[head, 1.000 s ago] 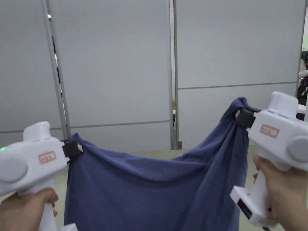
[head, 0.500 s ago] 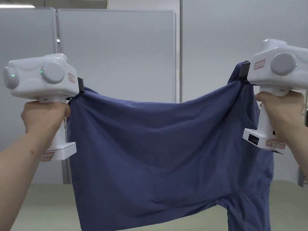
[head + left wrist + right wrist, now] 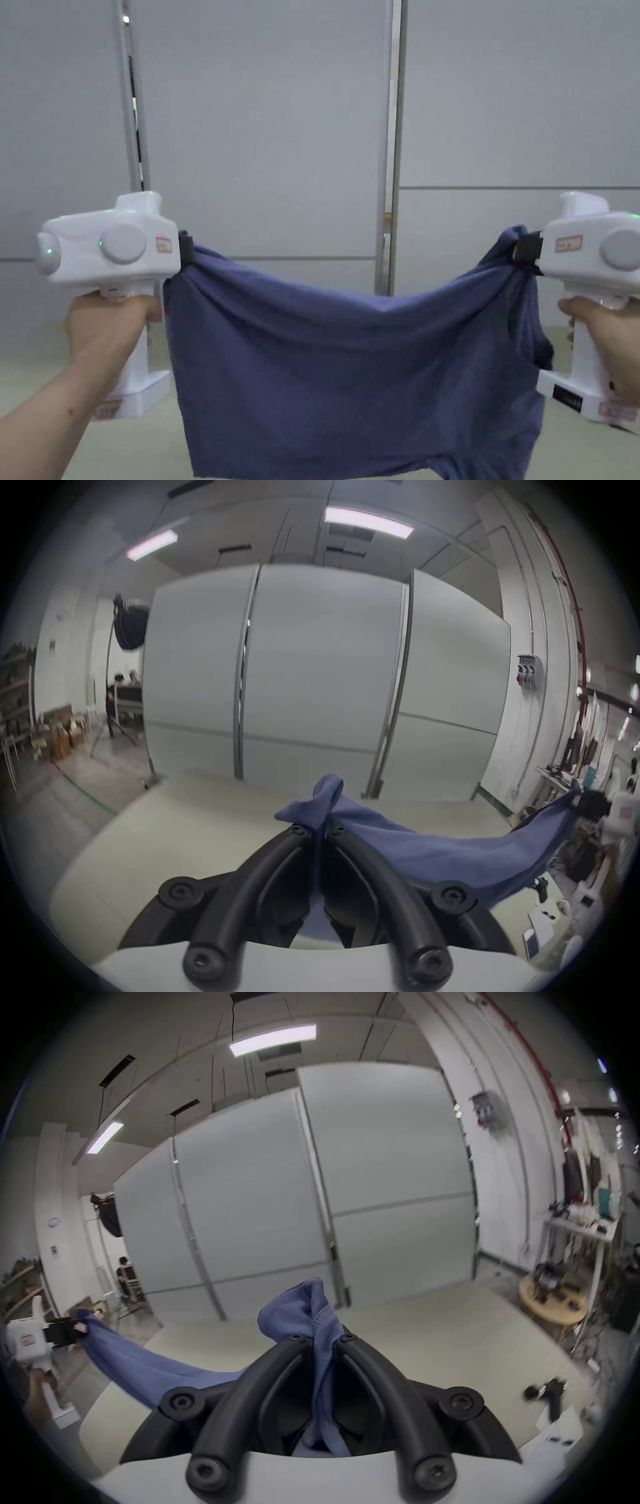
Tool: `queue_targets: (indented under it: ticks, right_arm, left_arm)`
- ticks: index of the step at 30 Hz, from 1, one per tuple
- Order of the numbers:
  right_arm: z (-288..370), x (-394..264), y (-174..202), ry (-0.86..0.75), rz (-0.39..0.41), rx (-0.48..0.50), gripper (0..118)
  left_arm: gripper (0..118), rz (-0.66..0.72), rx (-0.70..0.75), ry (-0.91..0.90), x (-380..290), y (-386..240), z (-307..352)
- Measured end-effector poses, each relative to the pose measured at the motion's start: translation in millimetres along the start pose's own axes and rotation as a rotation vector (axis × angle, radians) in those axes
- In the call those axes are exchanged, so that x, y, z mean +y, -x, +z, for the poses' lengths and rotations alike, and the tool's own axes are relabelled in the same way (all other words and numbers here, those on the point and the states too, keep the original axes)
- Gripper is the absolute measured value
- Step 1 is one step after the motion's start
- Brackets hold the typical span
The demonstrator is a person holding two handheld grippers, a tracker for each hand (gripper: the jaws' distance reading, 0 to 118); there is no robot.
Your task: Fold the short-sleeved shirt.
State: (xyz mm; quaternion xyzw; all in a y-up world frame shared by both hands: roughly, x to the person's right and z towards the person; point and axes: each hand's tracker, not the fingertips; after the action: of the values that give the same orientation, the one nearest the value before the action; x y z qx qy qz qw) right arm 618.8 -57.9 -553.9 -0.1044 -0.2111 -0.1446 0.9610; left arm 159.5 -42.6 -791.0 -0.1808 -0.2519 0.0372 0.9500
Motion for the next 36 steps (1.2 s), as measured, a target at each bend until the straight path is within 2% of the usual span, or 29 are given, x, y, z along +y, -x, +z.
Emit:
queue_targets:
  ticks: [2,3,4,6,7,8,9,11,12,15,16,19,20,22,23,25,26,27,28,29,30,31,32,33,34,35,36]
  right_arm:
    - [10.0,-54.0,-5.3,0.026,-0.029,0.018,10]
    - [14.0,-82.0,-7.6,0.084,0.001,-0.018,10]
    - [21.0,-106.0,-12.6,0.063,-0.001,0.000,10]
    - [46.2,-157.6,-15.2,0.104,0.020,0.011,10]
    - [59.8,-180.5,-17.9,0.099,-0.008,0.045,10]
    - [92.4,-198.2,-5.0,0.140,0.007,0.043,10]
    - [108.9,-216.8,-8.5,0.137,-0.010,0.064,10]
    - [137.0,-249.1,-13.6,0.166,-0.017,0.028,10]
    - [157.1,-267.3,-16.2,0.155,-0.089,0.038,10]
    - [198.6,-307.5,-25.1,0.202,-0.090,0.019,10]
    - [214.0,-318.0,-26.2,0.231,-0.090,0.011,10]
    - [238.4,-348.5,-31.2,0.307,-0.036,0.005,10]
    - [239.0,-359.4,-36.0,0.334,-0.010,-0.013,10]
    - [243.5,-379.1,-42.8,0.421,-0.056,-0.001,10]
    - [240.3,-393.0,-48.9,0.458,-0.036,-0.015,10]
    - [235.6,-413.5,-54.3,0.554,0.084,-0.024,10]
    - [236.7,-423.8,-56.4,0.591,0.101,-0.022,10]
    - [238.1,-430.6,-57.4,0.644,0.078,-0.002,10]
    - [241.8,-434.0,-55.5,0.614,0.070,-0.019,12]
    - [243.6,-435.6,-56.3,0.605,0.074,-0.018,20]
    - [244.8,-435.2,-57.5,0.602,0.079,-0.021,44]
    - [246.5,-432.1,-58.3,0.597,0.102,-0.043,78]
    - [253.2,-425.3,-58.9,0.630,0.150,-0.094,112]
    - [257.0,-419.7,-61.2,0.665,0.164,-0.111,117]
    - [267.0,-412.1,-62.5,0.591,0.162,-0.081,110]
    - [279.3,-397.0,-64.8,0.501,0.143,-0.085,109]
    - [297.9,-365.2,-62.9,0.423,0.085,-0.081,112]
  left_arm:
    - [5,0.018,-0.012,0.028,-48.6,14.4,4.7]
    - [5,0.007,-0.011,0.065,-67.0,29.2,-7.4]
    - [5,0.006,-0.012,0.043,-88.1,35.2,-1.9]
    - [5,-0.027,-0.030,0.121,-132.8,47.8,12.1]
    - [5,-0.034,-0.035,0.125,-152.7,45.3,38.5]
    - [5,-0.047,-0.047,0.163,-169.0,51.0,50.9]
    - [5,-0.011,-0.077,0.152,-186.8,58.0,62.7]
    - [5,0.013,-0.085,0.188,-220.6,70.0,88.1]
    - [5,0.019,-0.078,0.200,-238.3,76.1,99.0]
    - [5,-0.024,-0.060,0.290,-279.8,96.5,116.8]
    - [5,0.010,-0.053,0.314,-292.5,105.4,124.4]
    - [5,0.141,-0.051,0.353,-329.4,124.1,145.7]
    - [5,0.126,-0.051,0.395,-338.8,127.6,145.8]
    - [5,0.035,-0.036,0.429,-355.7,131.1,147.4]
    - [5,0.000,-0.026,0.475,-365.0,129.9,150.2]
    - [5,-0.019,-0.045,0.547,-377.8,136.5,149.8]
    - [5,-0.039,-0.059,0.581,-383.5,137.9,153.8]
    - [5,-0.054,-0.061,0.623,-389.3,137.4,158.1]
    - [5,-0.082,-0.054,0.622,-393.2,137.4,161.6]
    - [6,-0.094,-0.070,0.633,-395.8,138.7,163.8]
    - [15,-0.078,-0.077,0.650,-396.9,140.7,165.5]
    - [41,-0.061,-0.080,0.660,-393.1,136.7,170.4]
    - [85,-0.058,-0.075,0.673,-390.0,137.7,175.0]
    - [118,-0.052,-0.065,0.707,-386.6,137.8,179.0]
    - [118,-0.039,-0.068,0.702,-382.2,140.0,185.9]
    - [118,0.006,-0.133,0.578,-371.4,145.5,200.7]
    - [118,0.052,-0.112,0.495,-356.6,146.8,214.6]
